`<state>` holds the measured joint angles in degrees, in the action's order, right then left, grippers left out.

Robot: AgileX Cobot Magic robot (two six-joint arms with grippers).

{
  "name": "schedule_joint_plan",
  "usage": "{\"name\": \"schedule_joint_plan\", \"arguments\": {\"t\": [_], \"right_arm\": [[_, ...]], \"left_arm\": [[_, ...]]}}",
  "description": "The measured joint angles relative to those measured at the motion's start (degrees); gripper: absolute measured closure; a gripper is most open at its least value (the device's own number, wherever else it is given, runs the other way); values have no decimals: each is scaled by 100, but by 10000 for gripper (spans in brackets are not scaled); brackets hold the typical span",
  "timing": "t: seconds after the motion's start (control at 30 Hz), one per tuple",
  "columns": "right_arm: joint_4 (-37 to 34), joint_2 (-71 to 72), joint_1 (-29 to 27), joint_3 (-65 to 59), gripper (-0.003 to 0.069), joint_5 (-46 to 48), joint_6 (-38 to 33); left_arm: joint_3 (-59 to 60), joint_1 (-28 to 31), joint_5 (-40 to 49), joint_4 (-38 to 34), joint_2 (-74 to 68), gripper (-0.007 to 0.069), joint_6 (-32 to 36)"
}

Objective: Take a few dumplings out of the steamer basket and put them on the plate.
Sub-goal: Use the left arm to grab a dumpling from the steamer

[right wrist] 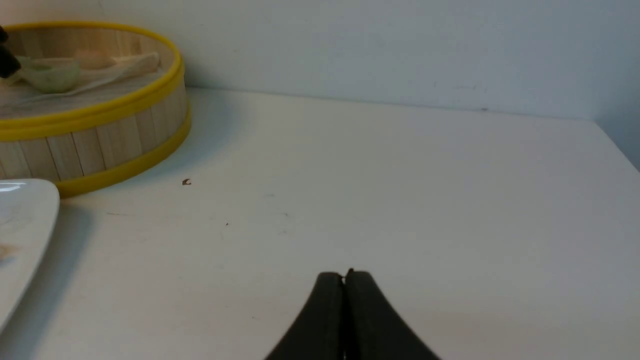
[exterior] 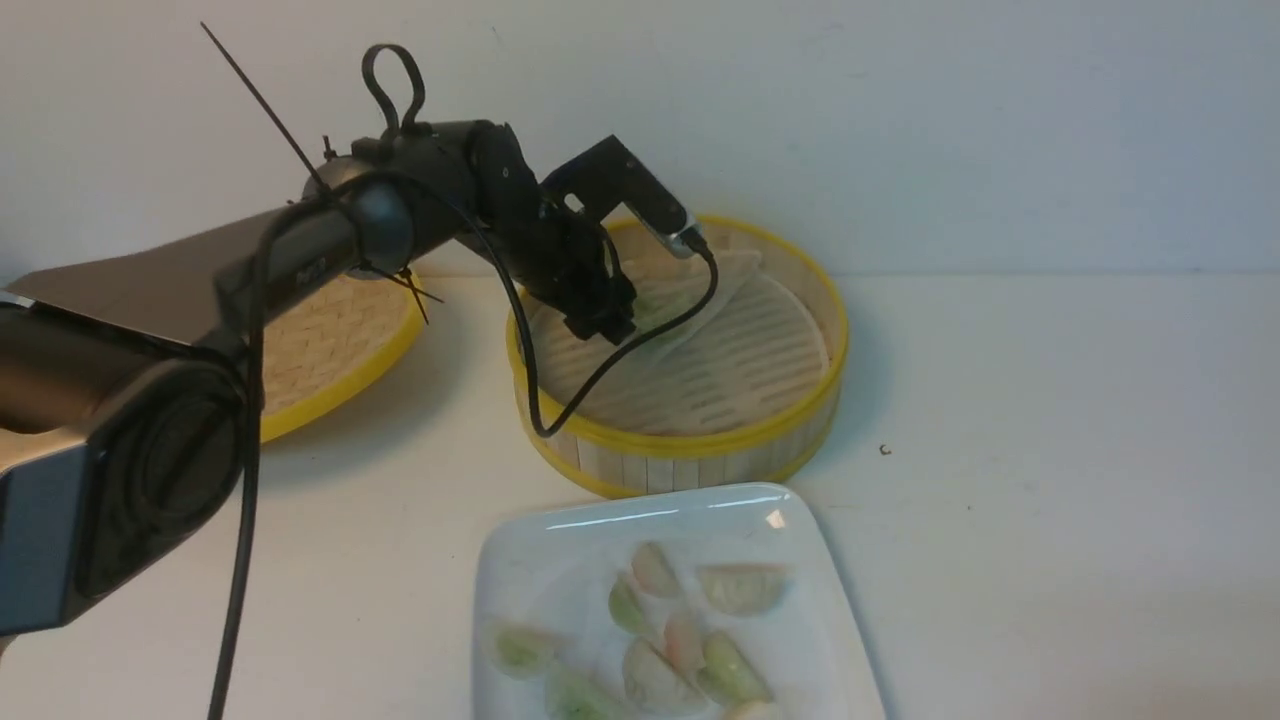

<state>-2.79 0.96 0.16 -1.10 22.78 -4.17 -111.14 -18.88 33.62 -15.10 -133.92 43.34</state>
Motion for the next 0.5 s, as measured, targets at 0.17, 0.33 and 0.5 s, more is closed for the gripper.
{"name": "schedule_joint_plan", "arguments": {"t": [0.17, 0.33, 0.5], "right_arm": [[0, 0, 0, 0, 673, 0, 0], [0, 0, 0, 0, 673, 0, 0], [0, 0, 0, 0, 673, 0, 0]], "left_arm": [[0, 0, -190, 12, -146, 144, 19], [-27, 5, -171, 12, -153, 186, -20], [-47, 5, -30, 30, -153, 361, -25]]}}
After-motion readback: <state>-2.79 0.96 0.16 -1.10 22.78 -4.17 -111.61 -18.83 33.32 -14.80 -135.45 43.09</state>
